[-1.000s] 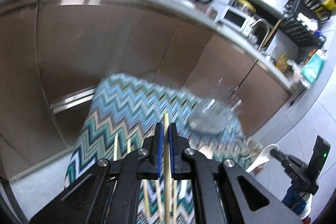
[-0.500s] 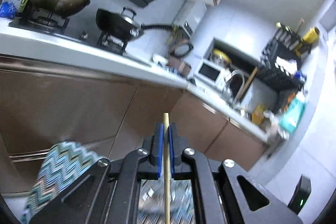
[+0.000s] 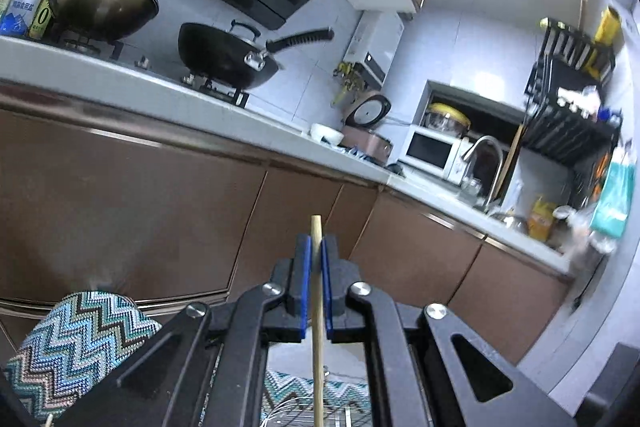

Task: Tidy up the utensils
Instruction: 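Carry chopstick and spoon to the wire holder and open both tools to drop them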

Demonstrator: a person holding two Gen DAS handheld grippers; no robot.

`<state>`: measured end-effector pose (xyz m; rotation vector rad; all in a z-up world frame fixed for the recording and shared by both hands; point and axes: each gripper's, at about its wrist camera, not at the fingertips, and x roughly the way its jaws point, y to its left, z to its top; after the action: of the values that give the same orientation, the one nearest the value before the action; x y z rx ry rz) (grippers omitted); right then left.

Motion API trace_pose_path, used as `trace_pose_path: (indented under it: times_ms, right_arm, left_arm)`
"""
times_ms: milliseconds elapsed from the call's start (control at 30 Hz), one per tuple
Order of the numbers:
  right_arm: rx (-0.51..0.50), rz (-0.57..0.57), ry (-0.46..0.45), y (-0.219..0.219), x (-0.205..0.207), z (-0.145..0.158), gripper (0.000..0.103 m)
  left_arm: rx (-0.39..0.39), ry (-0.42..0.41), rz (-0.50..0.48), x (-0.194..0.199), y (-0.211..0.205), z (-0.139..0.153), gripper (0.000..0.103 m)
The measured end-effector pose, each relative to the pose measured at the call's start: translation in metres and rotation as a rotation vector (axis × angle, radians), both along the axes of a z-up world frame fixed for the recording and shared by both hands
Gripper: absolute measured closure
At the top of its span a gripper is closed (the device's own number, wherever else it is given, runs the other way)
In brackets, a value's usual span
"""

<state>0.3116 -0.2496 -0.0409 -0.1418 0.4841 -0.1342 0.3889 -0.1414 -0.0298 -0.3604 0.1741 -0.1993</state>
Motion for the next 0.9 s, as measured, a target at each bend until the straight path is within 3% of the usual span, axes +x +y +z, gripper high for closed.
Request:
trace_pose_path:
  times_ms: [200,500,600,667,900]
  right_arm:
    - [0.008,-0.01,0.018,0.0,0.009,-0.029,0.097]
    - [0.022,-0.004,0.048,0.0,0.015,-0.045,0.094]
    - [0.043,-0.002,0.056,-0.002,0.014,-0.044,0.088]
    - [0.044,-0.003,0.053,-0.001,0.013,-0.044,0.076]
    - [0.082,-0.01,0.017,-0.003,-0.007,-0.029,0.071]
  left_arm:
    - [0.101,-0.014,0.039,0.011,-0.023,-0.036,0.098]
    - [0.112,0.035,0.02,0.015,-0.019,-0.062,0.097]
    - [0.1,0.063,-0.015,0.014,-0.012,-0.062,0.097]
    - [0.096,0.077,-0.043,0.01,-0.008,-0.059,0.096]
    - [0.116,0.078,-0.073,-0.013,0.003,-0.041,0.093]
